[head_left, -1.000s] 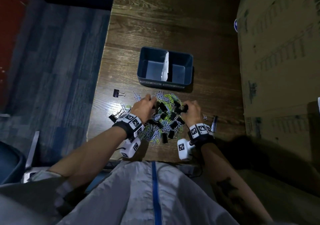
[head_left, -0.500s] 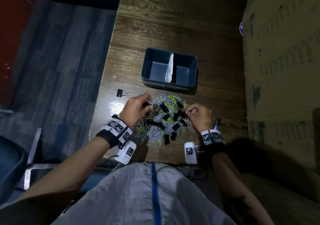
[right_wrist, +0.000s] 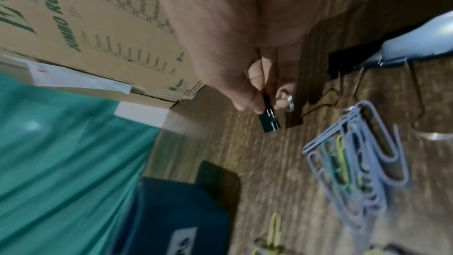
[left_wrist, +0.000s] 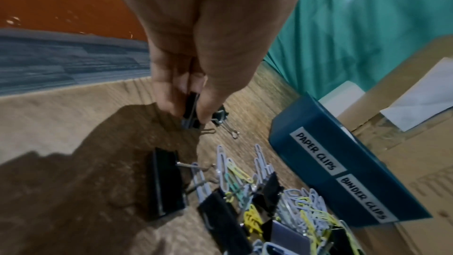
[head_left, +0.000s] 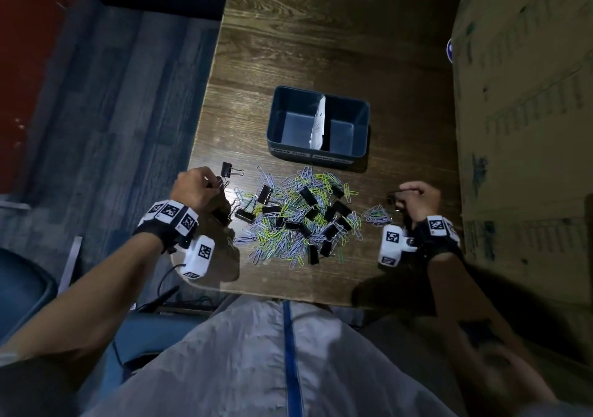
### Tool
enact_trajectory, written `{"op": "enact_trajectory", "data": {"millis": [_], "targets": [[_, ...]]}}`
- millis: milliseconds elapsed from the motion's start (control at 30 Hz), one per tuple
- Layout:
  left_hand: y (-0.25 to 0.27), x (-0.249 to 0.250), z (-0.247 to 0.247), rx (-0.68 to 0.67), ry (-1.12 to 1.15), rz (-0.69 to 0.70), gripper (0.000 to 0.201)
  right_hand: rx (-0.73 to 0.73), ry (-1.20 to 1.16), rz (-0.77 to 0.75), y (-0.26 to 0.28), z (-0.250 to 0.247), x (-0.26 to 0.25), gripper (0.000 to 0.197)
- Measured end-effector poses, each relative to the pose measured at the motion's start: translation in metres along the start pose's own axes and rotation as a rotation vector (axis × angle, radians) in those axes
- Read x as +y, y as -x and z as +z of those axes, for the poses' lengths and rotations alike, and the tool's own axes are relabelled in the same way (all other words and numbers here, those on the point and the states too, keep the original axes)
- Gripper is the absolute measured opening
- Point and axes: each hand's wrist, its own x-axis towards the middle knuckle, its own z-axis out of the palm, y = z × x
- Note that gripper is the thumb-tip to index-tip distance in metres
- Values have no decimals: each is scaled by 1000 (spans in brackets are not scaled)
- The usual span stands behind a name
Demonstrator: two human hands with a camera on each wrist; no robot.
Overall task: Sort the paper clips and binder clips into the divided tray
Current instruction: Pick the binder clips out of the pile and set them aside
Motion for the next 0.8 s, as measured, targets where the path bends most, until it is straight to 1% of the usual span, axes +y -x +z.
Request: {"op": "enact_trajectory", "data": {"millis": [67,167,267,333,400,467,533,600,700,800], "targets": [[1,-5,2,-27,19,49,17,1,74,-3,-6,-2,7,22],[4,-9,7,5,0,79,26,-2,182,-30,-3,-6,13,20],[14,-9,9,51,-125,130,34,19,257,-70,4,-7,16,22],[26,-7,11,97,-245,187,31,42,240,-96,11,-7,16,21],[41,-5,16,105,-303,261,27,99,252,-165,19,-5,15,20],[53,-7,24,46,-351,317,30,141,305,-264,28,0,13,18],[62,-13,33,-28,-427,324,37,93,348,-348,38,8,12,17],[70,-18,39,-52,-454,307,39,23,392,-411,49,16,11,16],[78,-23,41,-42,-434,253,40,-93,428,-474,64,29,10,16],[80,-20,37,10,-440,206,43,-161,472,-521,75,39,13,16]]}}
